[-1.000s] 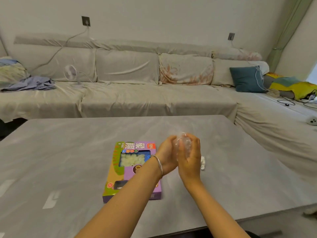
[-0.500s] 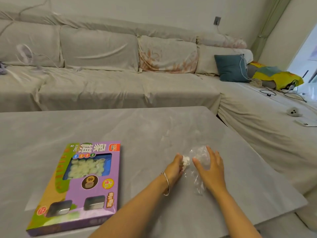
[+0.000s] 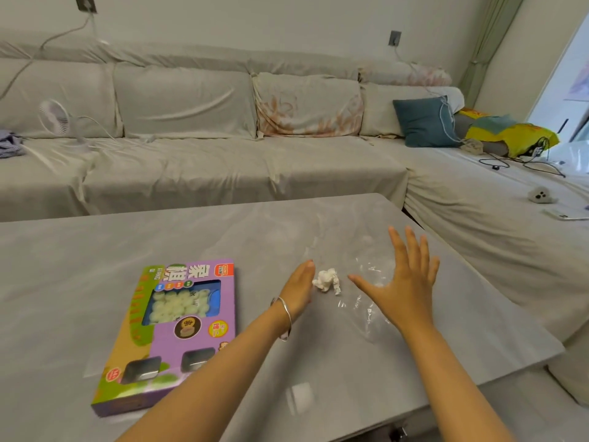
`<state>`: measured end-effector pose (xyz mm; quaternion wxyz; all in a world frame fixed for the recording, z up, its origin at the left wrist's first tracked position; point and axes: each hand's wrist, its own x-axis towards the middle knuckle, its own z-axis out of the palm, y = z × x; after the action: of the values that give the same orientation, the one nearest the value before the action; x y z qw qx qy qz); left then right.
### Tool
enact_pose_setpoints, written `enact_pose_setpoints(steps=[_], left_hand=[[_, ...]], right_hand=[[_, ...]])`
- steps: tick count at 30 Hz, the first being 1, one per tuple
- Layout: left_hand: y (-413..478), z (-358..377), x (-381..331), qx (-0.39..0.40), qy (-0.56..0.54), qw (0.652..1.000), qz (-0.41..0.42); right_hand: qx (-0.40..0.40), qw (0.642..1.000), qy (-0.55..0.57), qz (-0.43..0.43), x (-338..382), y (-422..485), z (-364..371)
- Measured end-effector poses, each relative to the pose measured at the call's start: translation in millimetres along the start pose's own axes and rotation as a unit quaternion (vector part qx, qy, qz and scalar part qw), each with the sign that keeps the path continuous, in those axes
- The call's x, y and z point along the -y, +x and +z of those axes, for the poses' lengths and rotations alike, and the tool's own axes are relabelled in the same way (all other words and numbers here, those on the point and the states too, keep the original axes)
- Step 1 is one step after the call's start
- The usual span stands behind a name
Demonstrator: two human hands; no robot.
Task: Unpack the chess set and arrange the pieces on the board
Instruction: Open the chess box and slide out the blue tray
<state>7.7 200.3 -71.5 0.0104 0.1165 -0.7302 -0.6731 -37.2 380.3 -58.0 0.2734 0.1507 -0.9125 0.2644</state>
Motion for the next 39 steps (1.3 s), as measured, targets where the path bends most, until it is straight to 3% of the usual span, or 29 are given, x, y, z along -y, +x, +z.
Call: enact_pose_setpoints(steps=[4, 7, 10, 12, 13, 15, 18, 20, 22, 25, 28, 32, 33, 35, 39], left_hand=[[-24.7, -50.4, -3.0, -0.039, 0.109, 0.992, 0.057], [-46.6, -107.9, 9.3, -0.083, 0.22, 0.969, 0.077], [-70.2, -167.8, 33.5, -0.119, 0.402, 0.908, 0.025], [-88.1, -198.3, 57.1, -0.13, 0.498, 0.855, -0.057], [-96.4, -210.0, 68.0, -0.149, 0.503, 0.847, -0.083], [-108.4, -228.0, 86.1, -0.208, 0.432, 0.869, -0.126], [-118.4, -236.4, 98.6, -0.194, 0.371, 0.897, -0.142], [-123.8, -234.7, 99.0, -0.176, 0.327, 0.92, -0.123], [-127.1, -232.9, 96.5, -0.186, 0.204, 0.957, -0.091], [-130.1, -233.5, 88.0, -0.227, 0.031, 0.971, -0.069], [-133.7, -239.8, 76.0, -0.272, -0.129, 0.953, -0.044], [-137.3, -241.8, 66.6, -0.311, -0.199, 0.929, -0.009], [-137.8, -239.5, 65.1, -0.317, -0.213, 0.924, 0.003], [-137.3, -235.9, 64.9, -0.307, -0.257, 0.916, 0.026], [-140.4, -242.7, 67.2, -0.282, -0.314, 0.907, -0.001]], right_hand=[[0.005, 0.996, 0.04, -0.081, 39.1, -5.8, 1.4], [0.074, 0.986, 0.086, -0.125, 73.1, -22.5, 21.3], [0.193, 0.966, 0.119, -0.127, 103.9, -44.8, 47.4], [0.291, 0.944, 0.135, -0.082, 120.8, -62.0, 65.2], [0.343, 0.929, 0.137, -0.034, 128.7, -68.9, 72.4], [0.422, 0.898, 0.119, 0.044, 140.9, -81.1, 86.6], [0.469, 0.878, 0.097, 0.028, 156.3, -93.9, 99.3], [0.47, 0.863, 0.177, 0.057, 166.1, -98.5, 100.3], [0.456, 0.829, 0.302, 0.121, 176.3, -97.5, 95.9], [0.437, 0.741, 0.47, 0.197, 193.5, -85.4, 84.9], [0.413, 0.643, 0.599, 0.239, 212.0, -77.0, 74.3], [0.37, 0.52, 0.712, 0.294, 237.3, -87.8, 77.5], [0.365, 0.511, 0.716, 0.304, 244.7, -92.0, 79.2], [0.357, 0.528, 0.704, 0.313, 254.3, -99.2, 87.7], [0.349, 0.6, 0.659, 0.289, 257.9, -92.6, 93.1]])
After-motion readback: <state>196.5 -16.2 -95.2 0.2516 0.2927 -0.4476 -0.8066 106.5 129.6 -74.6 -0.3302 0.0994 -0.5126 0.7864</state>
